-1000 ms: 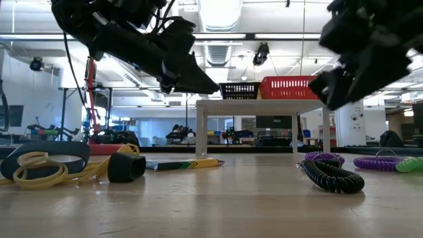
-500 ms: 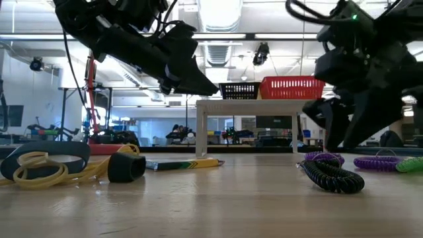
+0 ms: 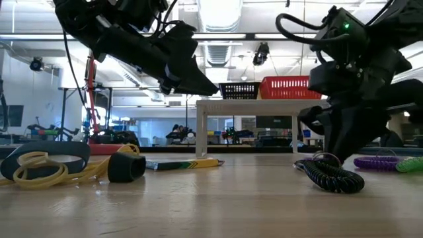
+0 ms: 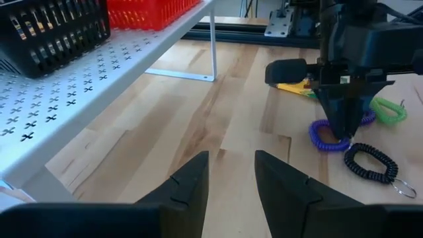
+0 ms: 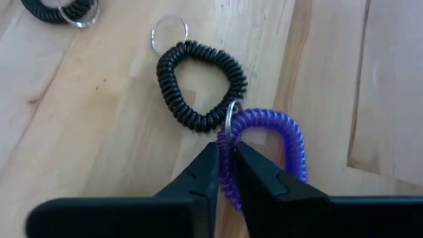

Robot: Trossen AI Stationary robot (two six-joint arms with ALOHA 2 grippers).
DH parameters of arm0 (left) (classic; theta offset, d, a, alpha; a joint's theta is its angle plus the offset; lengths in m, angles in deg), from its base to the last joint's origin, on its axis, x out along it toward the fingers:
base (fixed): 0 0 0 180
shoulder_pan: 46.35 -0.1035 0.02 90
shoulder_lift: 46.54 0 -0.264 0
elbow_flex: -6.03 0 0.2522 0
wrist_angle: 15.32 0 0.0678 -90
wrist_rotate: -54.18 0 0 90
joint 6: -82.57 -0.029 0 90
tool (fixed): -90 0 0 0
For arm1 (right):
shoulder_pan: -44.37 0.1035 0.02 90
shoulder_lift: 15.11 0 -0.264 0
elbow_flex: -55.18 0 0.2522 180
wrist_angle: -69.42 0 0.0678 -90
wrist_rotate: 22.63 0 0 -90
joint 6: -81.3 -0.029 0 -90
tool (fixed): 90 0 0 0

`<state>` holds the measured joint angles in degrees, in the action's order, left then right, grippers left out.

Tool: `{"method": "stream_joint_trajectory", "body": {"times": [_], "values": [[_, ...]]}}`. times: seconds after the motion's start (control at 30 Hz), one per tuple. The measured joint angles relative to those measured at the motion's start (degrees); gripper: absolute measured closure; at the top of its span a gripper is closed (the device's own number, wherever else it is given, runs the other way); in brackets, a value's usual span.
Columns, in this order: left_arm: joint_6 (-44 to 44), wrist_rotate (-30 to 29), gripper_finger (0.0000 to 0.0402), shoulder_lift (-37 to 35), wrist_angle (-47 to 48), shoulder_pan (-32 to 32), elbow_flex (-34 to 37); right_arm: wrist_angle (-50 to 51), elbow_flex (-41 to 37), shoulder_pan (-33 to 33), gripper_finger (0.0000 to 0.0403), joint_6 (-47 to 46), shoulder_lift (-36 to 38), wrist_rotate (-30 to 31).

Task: Pick & Place Office Desk Supplies
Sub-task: Put the right violet spring keychain into the yellow basket on the shelf

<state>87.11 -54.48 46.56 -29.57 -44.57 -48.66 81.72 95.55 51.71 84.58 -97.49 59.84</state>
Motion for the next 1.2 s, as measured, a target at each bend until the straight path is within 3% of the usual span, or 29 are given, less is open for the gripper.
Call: {"method": "stream_joint_trajectory", "body": {"times": [0.17,0.4,0.63,0.83,1.2], "values": [[0.0,0.0,0.0275,0.0,0.0,0.0,0.0,3.2,0.6,0.0,0.0391,-1.3,4.5,0.0],[0.0,0.0,0.0275,0.0,0.0,0.0,0.0,8.5,2.2,-0.1,0.0395,-1.3,15.7,0.0],[0.0,0.0,0.0275,0.1,0.0,0.0,0.0,7.8,2.2,-0.1,0.0395,-3.0,23.1,0.0],[0.0,0.0,0.0275,0.1,0.0,0.0,0.0,7.2,1.0,-0.1,0.0379,-4.4,19.0,-0.2],[0.5,0.0,0.0275,0.1,0.2,0.0,0.0,4.1,1.1,-0.1,0.0275,-7.4,3.8,1.8]]}}
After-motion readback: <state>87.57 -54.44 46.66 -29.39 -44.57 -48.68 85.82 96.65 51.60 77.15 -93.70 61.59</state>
